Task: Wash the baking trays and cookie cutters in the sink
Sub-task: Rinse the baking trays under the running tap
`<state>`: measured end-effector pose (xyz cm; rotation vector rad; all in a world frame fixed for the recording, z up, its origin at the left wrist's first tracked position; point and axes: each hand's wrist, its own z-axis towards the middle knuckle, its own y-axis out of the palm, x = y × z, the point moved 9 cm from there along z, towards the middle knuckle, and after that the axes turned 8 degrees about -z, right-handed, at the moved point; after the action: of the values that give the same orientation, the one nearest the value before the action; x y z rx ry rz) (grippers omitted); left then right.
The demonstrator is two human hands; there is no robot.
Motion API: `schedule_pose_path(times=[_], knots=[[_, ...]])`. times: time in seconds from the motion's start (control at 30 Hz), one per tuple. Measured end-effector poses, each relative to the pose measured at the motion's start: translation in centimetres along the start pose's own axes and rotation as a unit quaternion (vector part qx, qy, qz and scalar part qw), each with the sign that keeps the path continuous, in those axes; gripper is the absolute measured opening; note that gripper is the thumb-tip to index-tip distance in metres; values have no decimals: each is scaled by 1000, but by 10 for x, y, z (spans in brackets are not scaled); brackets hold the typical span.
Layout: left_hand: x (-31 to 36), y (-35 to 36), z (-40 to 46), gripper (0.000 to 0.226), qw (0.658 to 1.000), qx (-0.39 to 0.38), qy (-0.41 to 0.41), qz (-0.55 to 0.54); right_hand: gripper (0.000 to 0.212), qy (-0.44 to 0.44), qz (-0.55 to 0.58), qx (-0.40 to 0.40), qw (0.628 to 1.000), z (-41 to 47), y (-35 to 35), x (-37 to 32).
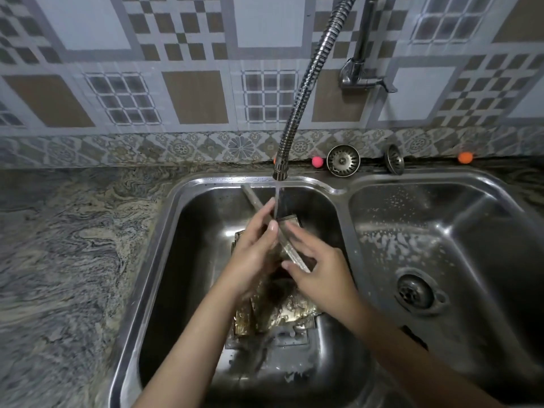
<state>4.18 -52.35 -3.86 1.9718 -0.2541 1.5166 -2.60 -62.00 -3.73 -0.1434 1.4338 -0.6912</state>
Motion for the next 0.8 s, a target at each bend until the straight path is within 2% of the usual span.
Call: schedule_pose_path(times=[0.07, 0.17, 0.3, 0.4, 0.47, 0.53, 0.63, 0.7, 0.8], knots=[[-3, -12, 1, 39, 997, 76, -9, -21, 70, -26, -23, 2, 999, -4, 4, -6], [0, -30, -3, 30, 990, 138, 22, -36, 62, -23, 59, -39, 997, -9, 14, -6], [-1, -42, -7, 41, 978, 183, 41, -90, 48, -66, 9, -58, 996, -16, 23, -8], [-7, -49, -8, 46, 970, 203, 36, -129, 55, -73, -86, -75, 991, -15, 24, 2], [-9, -55, -8, 47, 966, 216, 35, -141, 61, -62, -206, -76, 974, -4, 16, 18], [-13, -53, -9, 48, 965, 213, 30, -146, 63, -22, -317, -57, 947, 16, -2, 32], [-20, -37, -7, 48, 973, 177, 26, -148, 67, 46, -401, -39, 914, 45, -14, 33], [-19, -31, -2, 48, 975, 166, 36, -141, 66, -3, -410, -63, 910, 46, 10, 11], [-6, -44, 6, 49, 969, 194, 71, -134, 63, -134, -385, -119, 905, 17, 53, -14]])
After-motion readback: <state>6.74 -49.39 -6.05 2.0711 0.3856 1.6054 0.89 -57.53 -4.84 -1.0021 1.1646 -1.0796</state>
